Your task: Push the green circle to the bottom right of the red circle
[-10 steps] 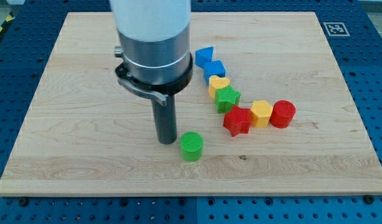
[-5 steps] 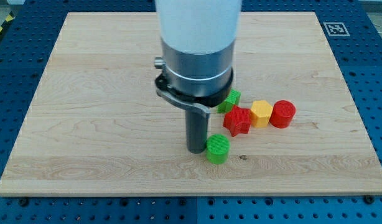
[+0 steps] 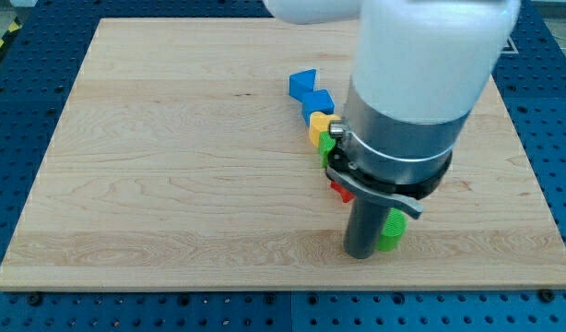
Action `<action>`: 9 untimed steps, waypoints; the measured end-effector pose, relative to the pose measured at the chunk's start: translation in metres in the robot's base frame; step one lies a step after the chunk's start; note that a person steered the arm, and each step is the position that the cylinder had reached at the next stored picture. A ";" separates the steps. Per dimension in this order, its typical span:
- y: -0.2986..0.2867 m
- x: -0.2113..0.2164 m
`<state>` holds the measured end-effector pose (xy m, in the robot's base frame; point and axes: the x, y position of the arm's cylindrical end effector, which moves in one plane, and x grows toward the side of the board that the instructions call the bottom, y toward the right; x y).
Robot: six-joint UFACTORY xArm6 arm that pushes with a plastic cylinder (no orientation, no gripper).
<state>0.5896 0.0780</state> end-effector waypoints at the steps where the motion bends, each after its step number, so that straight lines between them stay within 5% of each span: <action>1: 0.004 0.000; 9: 0.028 -0.016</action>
<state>0.5736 0.1061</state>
